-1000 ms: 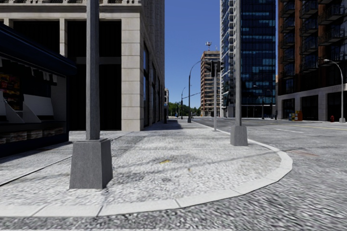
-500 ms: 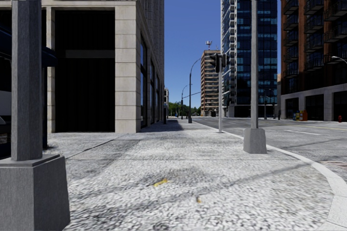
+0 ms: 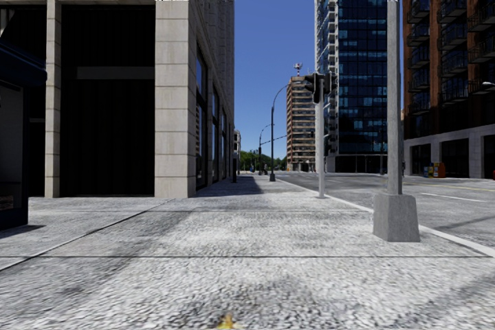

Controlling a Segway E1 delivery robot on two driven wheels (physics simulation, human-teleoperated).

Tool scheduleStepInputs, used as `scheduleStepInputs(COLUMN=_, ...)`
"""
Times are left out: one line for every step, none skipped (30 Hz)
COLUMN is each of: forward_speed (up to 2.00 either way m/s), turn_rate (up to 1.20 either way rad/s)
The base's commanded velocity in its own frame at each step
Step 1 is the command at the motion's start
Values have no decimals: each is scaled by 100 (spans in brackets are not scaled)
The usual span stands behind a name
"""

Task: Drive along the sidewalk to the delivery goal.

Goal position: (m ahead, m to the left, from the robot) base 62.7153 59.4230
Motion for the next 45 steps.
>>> scheduleStepInputs(forward_speed=167, turn_rate=0)
scheduleStepInputs(forward_speed=167, turn_rate=0)
scheduleStepInputs(forward_speed=167, turn_rate=0)
scheduleStepInputs(forward_speed=167, turn_rate=0)
scheduleStepInputs(forward_speed=167, turn_rate=0)
scheduleStepInputs(forward_speed=167, turn_rate=0)
scheduleStepInputs(forward_speed=167, turn_rate=0)
scheduleStepInputs(forward_speed=167, turn_rate=0)
scheduleStepInputs(forward_speed=167, turn_rate=0)
scheduleStepInputs(forward_speed=167, turn_rate=0)
scheduleStepInputs(forward_speed=167, turn_rate=0)
scheduleStepInputs(forward_speed=167, turn_rate=0)
scheduleStepInputs(forward_speed=167, turn_rate=0)
scheduleStepInputs(forward_speed=167, turn_rate=0)
scheduleStepInputs(forward_speed=167, turn_rate=0)
scheduleStepInputs(forward_speed=167, turn_rate=0)
scheduleStepInputs(forward_speed=167, turn_rate=0)
scheduleStepInputs(forward_speed=167, turn_rate=0)
scheduleStepInputs(forward_speed=200, turn_rate=0)
scheduleStepInputs(forward_speed=200, turn_rate=0)
scheduleStepInputs(forward_speed=200, turn_rate=0)
scheduleStepInputs(forward_speed=200, turn_rate=0)
scheduleStepInputs(forward_speed=200, turn_rate=0)
scheduleStepInputs(forward_speed=200, turn_rate=0)
scheduleStepInputs(forward_speed=200, turn_rate=0)
scheduleStepInputs(forward_speed=200, turn_rate=0)
scheduleStepInputs(forward_speed=200, turn_rate=0)
scheduleStepInputs(forward_speed=200, turn_rate=0)
scheduleStepInputs(forward_speed=200, turn_rate=0)
scheduleStepInputs(forward_speed=200, turn_rate=0)
scheduleStepInputs(forward_speed=200, turn_rate=0)
scheduleStepInputs(forward_speed=200, turn_rate=0)
scheduleStepInputs(forward_speed=200, turn_rate=0)
scheduleStepInputs(forward_speed=200, turn_rate=0)
scheduleStepInputs(forward_speed=200, turn_rate=0)
scheduleStepInputs(forward_speed=200, turn_rate=0)
scheduleStepInputs(forward_speed=200, turn_rate=0)
scheduleStepInputs(forward_speed=200, turn_rate=0)
scheduleStepInputs(forward_speed=200, turn_rate=0)
scheduleStepInputs(forward_speed=200, turn_rate=0)
scheduleStepInputs(forward_speed=200, turn_rate=0)
scheduleStepInputs(forward_speed=200, turn_rate=0)
scheduleStepInputs(forward_speed=200, turn_rate=0)
scheduleStepInputs(forward_speed=200, turn_rate=0)
scheduleStepInputs(forward_speed=200, turn_rate=0)
